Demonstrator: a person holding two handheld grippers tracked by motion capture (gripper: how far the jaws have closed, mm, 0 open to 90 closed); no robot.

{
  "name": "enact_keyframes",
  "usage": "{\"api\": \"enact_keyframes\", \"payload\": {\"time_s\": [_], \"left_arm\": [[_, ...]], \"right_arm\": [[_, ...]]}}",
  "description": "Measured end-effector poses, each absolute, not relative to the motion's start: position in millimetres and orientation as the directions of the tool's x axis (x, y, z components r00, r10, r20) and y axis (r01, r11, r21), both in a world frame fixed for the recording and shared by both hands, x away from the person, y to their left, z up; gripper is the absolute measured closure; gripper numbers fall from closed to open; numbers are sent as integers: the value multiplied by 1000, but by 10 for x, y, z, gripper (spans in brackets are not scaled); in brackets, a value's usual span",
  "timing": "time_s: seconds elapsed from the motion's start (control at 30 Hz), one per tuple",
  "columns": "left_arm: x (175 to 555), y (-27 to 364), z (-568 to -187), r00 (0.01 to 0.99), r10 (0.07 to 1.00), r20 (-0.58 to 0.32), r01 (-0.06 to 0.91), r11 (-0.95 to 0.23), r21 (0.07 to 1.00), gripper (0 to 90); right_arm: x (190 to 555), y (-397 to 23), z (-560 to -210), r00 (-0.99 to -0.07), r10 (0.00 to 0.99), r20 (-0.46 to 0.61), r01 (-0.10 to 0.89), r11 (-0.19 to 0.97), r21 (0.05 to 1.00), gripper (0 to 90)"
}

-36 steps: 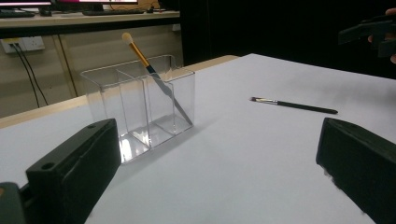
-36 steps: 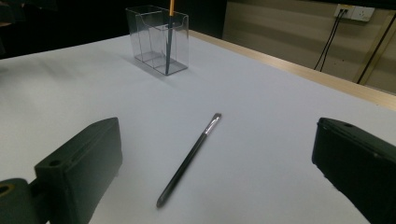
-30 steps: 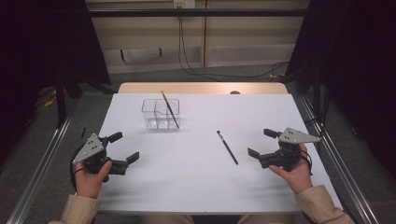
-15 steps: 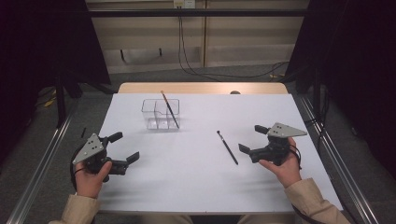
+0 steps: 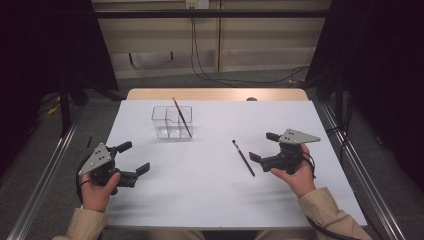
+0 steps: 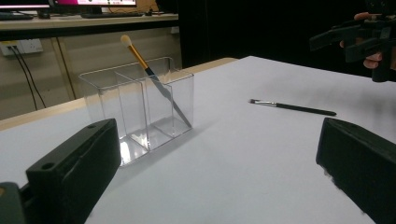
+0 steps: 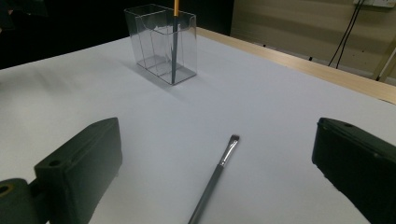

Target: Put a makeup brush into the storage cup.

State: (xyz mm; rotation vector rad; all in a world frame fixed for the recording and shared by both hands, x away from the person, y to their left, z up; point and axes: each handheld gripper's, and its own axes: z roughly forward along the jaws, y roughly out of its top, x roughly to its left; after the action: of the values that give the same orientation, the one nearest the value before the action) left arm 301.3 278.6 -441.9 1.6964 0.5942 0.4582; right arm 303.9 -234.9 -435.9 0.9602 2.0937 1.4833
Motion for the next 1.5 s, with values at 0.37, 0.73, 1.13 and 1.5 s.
{"api": "enact_keyframes", "payload": {"time_s": [0.37, 0.73, 1.13, 1.5], "left_arm": [[3026, 2765, -4429, 798, 603, -18, 137, -153, 979, 0], [3027, 2736, -4434, 800, 599, -17, 140, -160, 977, 0], [3055, 2694, -4439, 808, 588, -16, 140, -167, 976, 0], [3067, 2669, -4434, 811, 585, -19, 140, -162, 977, 0]], "right_arm": [[3110, -2248, -4379, -688, 722, 72, 310, 202, 929, 13], [3177, -2190, -4420, -687, 721, 90, 340, 210, 917, 13], [3171, -2209, -4422, -660, 744, 98, 399, 238, 885, 12], [3246, -2204, -4398, -644, 755, 128, 462, 249, 851, 13]]}}
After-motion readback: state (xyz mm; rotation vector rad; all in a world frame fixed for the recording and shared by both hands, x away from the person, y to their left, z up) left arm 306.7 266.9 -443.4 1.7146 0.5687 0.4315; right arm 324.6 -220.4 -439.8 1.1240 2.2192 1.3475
